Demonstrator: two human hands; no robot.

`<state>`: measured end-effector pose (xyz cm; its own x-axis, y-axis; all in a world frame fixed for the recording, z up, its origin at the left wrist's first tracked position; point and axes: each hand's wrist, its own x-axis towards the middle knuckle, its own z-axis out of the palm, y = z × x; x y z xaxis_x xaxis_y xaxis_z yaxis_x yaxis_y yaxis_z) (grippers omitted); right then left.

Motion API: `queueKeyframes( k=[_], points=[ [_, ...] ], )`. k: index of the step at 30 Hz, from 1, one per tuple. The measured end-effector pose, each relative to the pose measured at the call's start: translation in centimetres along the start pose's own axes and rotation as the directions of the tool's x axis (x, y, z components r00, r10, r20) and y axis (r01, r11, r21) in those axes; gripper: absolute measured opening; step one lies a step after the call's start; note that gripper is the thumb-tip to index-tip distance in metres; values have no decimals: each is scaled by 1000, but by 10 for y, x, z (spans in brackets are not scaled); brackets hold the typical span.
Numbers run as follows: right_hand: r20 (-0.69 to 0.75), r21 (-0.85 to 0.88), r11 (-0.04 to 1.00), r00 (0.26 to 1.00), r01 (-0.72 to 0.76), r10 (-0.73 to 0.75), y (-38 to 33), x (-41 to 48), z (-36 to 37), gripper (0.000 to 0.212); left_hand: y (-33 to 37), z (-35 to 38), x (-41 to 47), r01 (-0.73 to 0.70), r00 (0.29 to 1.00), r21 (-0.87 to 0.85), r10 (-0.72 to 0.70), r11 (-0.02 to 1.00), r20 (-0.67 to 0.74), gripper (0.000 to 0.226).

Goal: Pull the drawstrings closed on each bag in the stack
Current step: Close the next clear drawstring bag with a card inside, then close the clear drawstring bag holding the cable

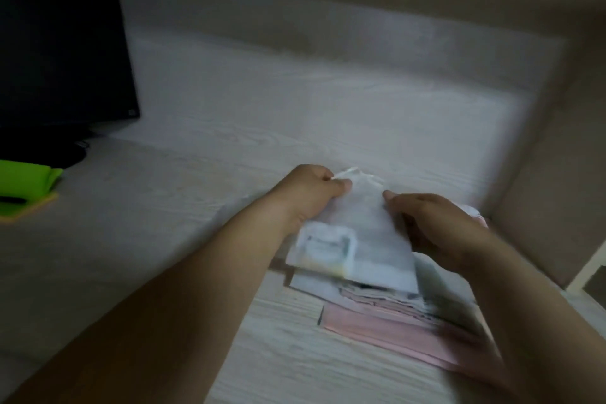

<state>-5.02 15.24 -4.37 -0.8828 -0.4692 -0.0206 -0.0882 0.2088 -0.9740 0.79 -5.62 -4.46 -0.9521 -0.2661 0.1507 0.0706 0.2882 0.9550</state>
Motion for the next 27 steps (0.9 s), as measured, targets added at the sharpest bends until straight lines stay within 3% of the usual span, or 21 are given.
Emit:
queueKeyframes(
  k=[4, 6, 8, 10, 11, 14, 16, 18, 20, 22, 24, 26, 27],
  points=[
    [6, -140, 990, 1000, 21, -20, -20, 7, 42, 23, -3, -54, 3, 7, 976, 170, 30, 985, -217, 29],
    [-25, -108, 993, 999, 42, -45, -26, 23, 72, 24, -6, -77, 5, 36, 925, 280, 74, 959, -372, 40],
    [-26, -58, 998, 999, 21, -23, -30, 39, 99, 29, -12, -88, -2, -5, 845, 428, 233, 904, -482, 44],
    [-32, -62, 997, 999, -36, 34, -29, 52, 122, 37, -24, -91, -11, -123, 817, 520, 384, 845, -430, 41],
    [-48, -123, 991, 997, -58, 53, -27, 56, 130, 39, -31, -89, -15, -168, 857, 540, 393, 825, -333, 40],
    [-102, -443, 896, 995, -39, -7, -17, 64, 139, 37, -60, -79, -28, -144, 978, 739, 208, 659, 5, 48],
    [-124, -511, 859, 991, -18, -53, -12, 64, 137, 29, -69, -77, -32, -124, 983, 802, 180, 584, 21, 54],
    [-150, -415, 910, 987, -17, -50, -8, 64, 132, 21, -68, -76, -31, -87, 958, 793, 270, 603, -100, 56],
    [-166, -191, 980, 986, -46, 14, -9, 63, 131, 19, -64, -83, -25, 61, 897, 702, 270, 709, -351, 60],
    [-177, -87, 994, 983, -70, 53, -9, 64, 131, 18, -61, -95, -20, 293, 861, 529, 21, 796, -508, 68],
    [-152, -108, 991, 986, -78, 61, -8, 62, 135, 17, -65, -100, -20, 426, 864, 554, -139, 715, -484, 69],
    [-133, -129, 991, 991, -37, 20, -5, 59, 141, 2, -68, -100, -19, 340, 889, 574, -56, 745, -454, 52],
    [-149, -122, 992, 989, -7, -11, -3, 58, 144, 15, -67, -99, -19, 239, 894, 519, 23, 821, -448, 40]
  ],
)
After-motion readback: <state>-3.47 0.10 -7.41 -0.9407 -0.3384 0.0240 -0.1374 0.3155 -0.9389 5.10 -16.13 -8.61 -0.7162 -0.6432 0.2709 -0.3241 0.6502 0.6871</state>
